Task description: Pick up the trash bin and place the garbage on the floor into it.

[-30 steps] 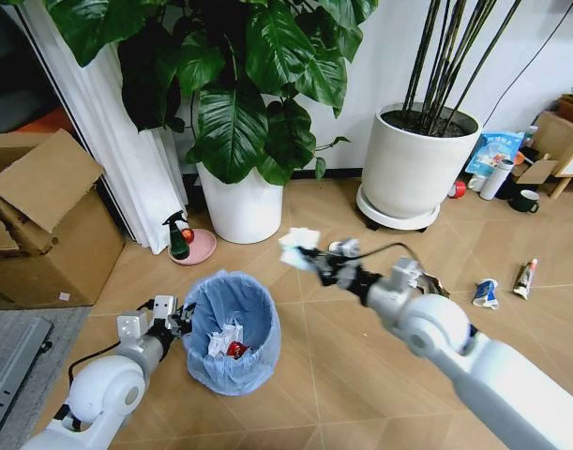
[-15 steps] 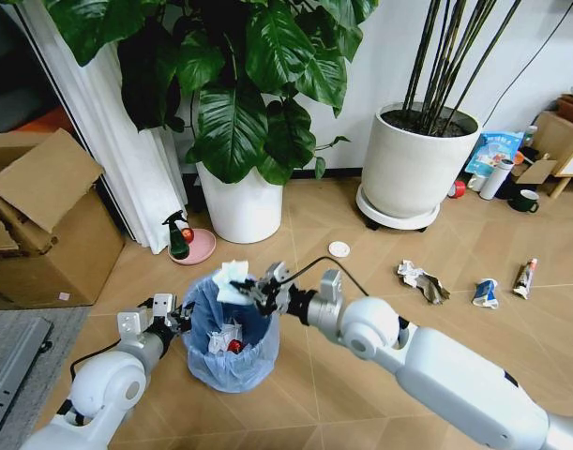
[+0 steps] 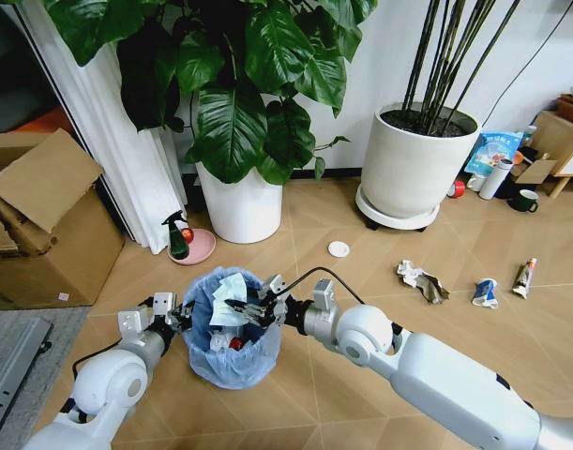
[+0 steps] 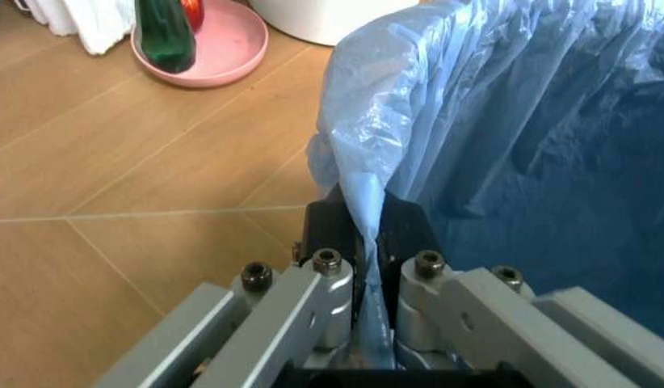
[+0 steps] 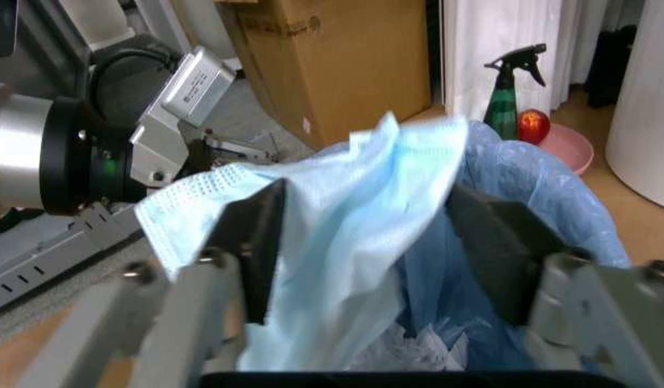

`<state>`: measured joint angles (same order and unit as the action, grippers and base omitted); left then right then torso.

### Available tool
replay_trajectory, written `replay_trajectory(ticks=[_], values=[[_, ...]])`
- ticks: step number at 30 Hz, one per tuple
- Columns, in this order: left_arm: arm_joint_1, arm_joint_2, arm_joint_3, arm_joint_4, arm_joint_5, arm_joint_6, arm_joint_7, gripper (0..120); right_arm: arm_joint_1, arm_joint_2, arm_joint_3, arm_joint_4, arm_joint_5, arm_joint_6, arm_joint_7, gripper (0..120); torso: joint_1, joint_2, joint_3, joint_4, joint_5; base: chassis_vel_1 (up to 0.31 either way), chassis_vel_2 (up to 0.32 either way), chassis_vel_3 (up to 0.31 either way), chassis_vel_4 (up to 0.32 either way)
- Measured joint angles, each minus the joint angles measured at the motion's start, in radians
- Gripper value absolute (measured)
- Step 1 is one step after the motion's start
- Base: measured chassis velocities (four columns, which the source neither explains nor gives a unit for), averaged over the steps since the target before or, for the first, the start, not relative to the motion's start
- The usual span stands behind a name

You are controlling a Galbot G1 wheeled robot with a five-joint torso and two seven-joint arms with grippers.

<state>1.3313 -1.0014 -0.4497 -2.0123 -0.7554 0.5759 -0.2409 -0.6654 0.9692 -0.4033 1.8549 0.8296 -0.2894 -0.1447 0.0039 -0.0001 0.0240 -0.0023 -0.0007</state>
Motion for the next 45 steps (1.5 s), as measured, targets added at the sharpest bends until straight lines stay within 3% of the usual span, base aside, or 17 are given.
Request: replay_trajectory(ticks=[2,5,8,12,18,22,26,30,37,45], values=[[0.001,0.0,-0.001,0.0,0.0,-0.001,0.0,0,0.005,0.004,-0.007,-0.006,0.0,0.0,0.003,68,0.0,0.0,0.0,0.0,0.0,0.0,0.0,0.0,0.0],[0.002,0.001,-0.002,-0.001,0.0,-0.001,0.0,0,0.006,0.005,-0.009,-0.011,0.0,0.0,0.006,73,0.0,0.0,0.0,0.0,0.0,0.0,0.0,0.0,0.0],[0.005,0.002,-0.004,-0.002,0.0,-0.003,0.002,0,0.013,0.006,-0.013,-0.025,-0.002,0.006,0.018,91,0.0,0.0,0.0,0.0,0.0,0.0,0.0,0.0,0.0],[0.005,0.003,-0.004,-0.002,0.0,-0.004,0.003,0,0.019,0.005,-0.006,-0.024,-0.001,0.014,0.034,99,0.0,0.0,0.0,0.0,0.0,0.0,0.0,0.0,0.0],[0.002,0.003,-0.005,0.003,0.0,-0.005,0.004,0,0.014,0.006,0.034,0.004,0.0,0.01,0.089,100,0.0,0.0,0.0,0.0001,0.0,0.0,0.0,0.0,0.0],[0.006,0.001,-0.009,0.005,0.001,-0.006,0.003,0,-0.05,-0.009,0.155,0.018,-0.06,-0.01,0.182,100,0.0,0.0,0.0,0.0001,0.0001,0.0,0.0,0.0,0.0],[0.012,0.003,-0.011,-0.001,0.001,-0.006,0.002,0,-0.1,-0.024,0.226,0.016,-0.104,-0.01,0.191,100,0.0,0.0,0.0,-0.0002,0.0003,0.0,0.0,0.0,0.0],[0.025,0.007,-0.022,-0.011,0.0,-0.006,0.003,0,-0.288,-0.036,0.433,0.037,-0.212,-0.002,0.205,100,0.0,0.0,0.0,0.0,0.0002,0.0,0.0,0.0,0.0],[0.024,0.005,-0.025,-0.018,-0.003,-0.007,0.007,0,-0.461,-0.021,0.576,0.068,-0.284,-0.001,0.238,100,0.0,0.0,0.0,0.0,-0.0004,0.0,0.0,0.0,0.0],[0.034,0.008,-0.027,-0.026,-0.003,-0.008,0.017,0,-0.556,0.002,0.663,0.073,-0.304,-0.008,0.238,100,0.0,0.0,0.0,0.0,0.0001,0.0,0.0,0.0,0.0]])
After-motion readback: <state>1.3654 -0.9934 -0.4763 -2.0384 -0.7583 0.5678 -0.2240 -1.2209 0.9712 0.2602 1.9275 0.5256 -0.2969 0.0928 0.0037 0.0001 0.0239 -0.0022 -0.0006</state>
